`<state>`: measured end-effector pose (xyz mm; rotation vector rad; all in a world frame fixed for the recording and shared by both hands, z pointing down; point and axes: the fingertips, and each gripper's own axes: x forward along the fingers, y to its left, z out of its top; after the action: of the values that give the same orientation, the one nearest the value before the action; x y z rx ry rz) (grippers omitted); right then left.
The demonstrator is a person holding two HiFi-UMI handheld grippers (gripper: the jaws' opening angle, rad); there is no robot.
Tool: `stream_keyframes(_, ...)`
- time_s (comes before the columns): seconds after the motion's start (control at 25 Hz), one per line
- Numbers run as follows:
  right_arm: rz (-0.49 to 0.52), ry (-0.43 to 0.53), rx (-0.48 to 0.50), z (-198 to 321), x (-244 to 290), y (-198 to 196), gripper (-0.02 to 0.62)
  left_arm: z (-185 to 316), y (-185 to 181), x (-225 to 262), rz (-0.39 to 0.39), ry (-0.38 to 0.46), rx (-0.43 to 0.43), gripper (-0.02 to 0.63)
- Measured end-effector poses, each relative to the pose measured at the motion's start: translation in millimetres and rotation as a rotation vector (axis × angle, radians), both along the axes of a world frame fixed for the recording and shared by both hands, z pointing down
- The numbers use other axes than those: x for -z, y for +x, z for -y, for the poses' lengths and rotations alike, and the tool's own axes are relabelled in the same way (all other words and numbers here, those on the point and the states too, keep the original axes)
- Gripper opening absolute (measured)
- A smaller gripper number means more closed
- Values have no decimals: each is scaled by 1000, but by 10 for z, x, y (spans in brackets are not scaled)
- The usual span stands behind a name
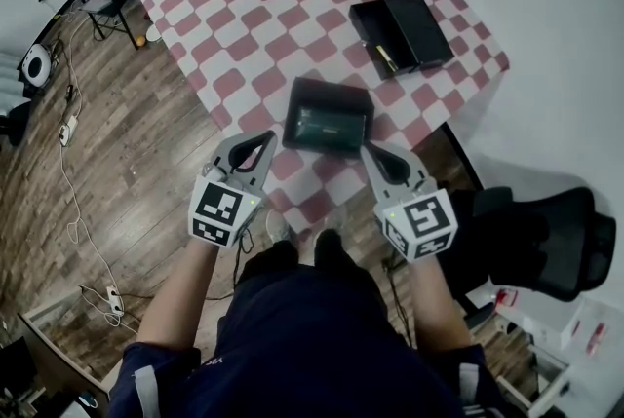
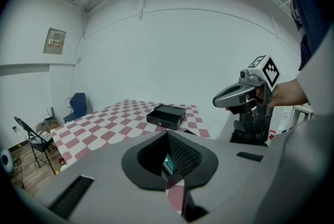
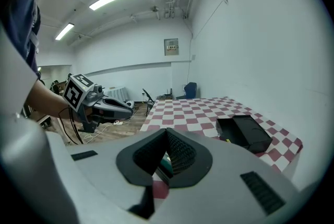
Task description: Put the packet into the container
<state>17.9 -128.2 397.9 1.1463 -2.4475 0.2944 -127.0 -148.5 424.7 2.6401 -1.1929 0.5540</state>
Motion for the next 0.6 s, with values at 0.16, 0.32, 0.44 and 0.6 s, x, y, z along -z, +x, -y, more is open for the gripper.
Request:
stream_keyframes(0.16, 4, -19, -8, 17, -6, 28, 17, 10, 35, 27, 9, 7, -7, 25)
stream_keyframes(0.32, 9, -8, 13, 48, -34, 15, 17, 26, 56, 19, 3, 1, -3, 25)
stream_keyframes(0.44, 2, -11, 18, 72, -48, 35, 17, 41, 74, 7, 7, -2, -3, 25)
stream_keyframes(0.6, 2, -12, 28, 101, -51, 52, 17, 77, 109, 1, 7, -4, -3, 25)
